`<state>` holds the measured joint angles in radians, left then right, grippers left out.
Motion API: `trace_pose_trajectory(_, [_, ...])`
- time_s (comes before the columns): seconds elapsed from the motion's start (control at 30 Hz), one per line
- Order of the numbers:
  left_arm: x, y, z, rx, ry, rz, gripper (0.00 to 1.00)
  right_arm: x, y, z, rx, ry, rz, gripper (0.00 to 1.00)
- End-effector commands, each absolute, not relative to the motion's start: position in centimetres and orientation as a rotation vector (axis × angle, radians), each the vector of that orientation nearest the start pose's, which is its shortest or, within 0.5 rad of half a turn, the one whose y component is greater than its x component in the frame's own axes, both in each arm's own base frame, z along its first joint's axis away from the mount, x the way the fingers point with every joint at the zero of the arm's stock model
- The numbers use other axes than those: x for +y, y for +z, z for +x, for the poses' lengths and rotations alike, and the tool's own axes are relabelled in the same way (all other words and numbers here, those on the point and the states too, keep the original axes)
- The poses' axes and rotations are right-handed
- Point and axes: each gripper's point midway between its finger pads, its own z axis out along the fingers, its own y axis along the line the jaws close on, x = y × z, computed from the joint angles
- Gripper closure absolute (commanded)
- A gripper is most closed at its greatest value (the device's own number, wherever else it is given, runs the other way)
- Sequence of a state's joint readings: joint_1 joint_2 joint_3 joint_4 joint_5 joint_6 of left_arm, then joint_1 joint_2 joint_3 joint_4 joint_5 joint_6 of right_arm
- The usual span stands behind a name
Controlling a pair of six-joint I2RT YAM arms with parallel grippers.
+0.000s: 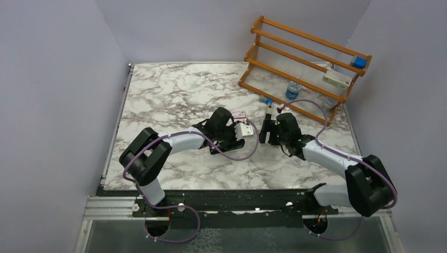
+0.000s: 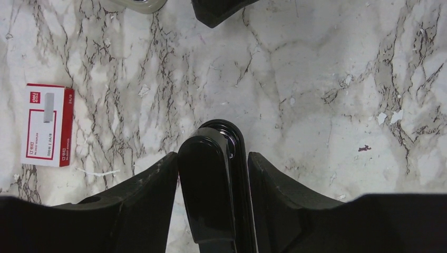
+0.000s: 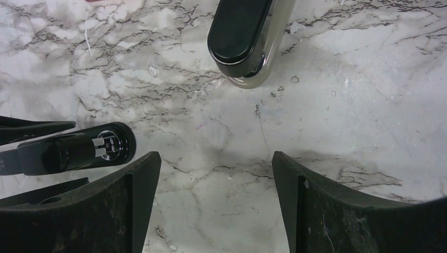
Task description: Load the staples into the stapler
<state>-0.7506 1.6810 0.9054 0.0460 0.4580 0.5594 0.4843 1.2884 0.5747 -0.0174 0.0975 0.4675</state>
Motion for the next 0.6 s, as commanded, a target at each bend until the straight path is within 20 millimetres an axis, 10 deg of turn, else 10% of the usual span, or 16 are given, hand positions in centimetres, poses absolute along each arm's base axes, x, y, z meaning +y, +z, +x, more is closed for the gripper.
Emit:
trace_pose_trajectory(0.0, [-33.8, 6.3, 26.5, 1.622, -0.648, 1.624, 0.48, 16.4, 6.2, 29.8, 2.298, 0.431, 0.036, 0.18])
trace_pose_trajectory(0.57, [-32.7, 3.4, 25.6, 1.707, -0.602, 1.699, 0.57, 18.9, 4.7, 29.1, 2.362, 0.589, 0.021, 0.2])
